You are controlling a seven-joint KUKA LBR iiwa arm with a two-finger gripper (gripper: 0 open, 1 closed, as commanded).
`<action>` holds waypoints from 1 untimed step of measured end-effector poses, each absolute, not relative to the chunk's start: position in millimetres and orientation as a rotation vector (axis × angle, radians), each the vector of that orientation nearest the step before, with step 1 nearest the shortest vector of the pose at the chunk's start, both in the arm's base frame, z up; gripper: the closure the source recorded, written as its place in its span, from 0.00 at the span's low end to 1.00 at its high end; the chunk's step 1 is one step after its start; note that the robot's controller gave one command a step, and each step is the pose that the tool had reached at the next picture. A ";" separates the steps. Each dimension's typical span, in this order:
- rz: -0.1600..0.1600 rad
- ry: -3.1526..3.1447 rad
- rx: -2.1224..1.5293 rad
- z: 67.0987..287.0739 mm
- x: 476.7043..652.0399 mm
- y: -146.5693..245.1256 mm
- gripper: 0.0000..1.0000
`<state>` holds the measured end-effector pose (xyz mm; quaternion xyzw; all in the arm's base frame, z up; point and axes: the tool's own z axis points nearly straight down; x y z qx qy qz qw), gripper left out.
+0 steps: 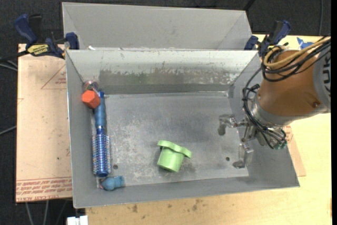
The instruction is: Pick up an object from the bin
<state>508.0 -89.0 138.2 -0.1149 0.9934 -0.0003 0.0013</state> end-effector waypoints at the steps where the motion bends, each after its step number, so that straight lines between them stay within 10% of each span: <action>1: 0.008 3.126 -0.325 122.9 498.8 -13.1 0.00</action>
Offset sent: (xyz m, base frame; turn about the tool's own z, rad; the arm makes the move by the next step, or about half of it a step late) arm -0.0091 0.0696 -0.0143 0.0315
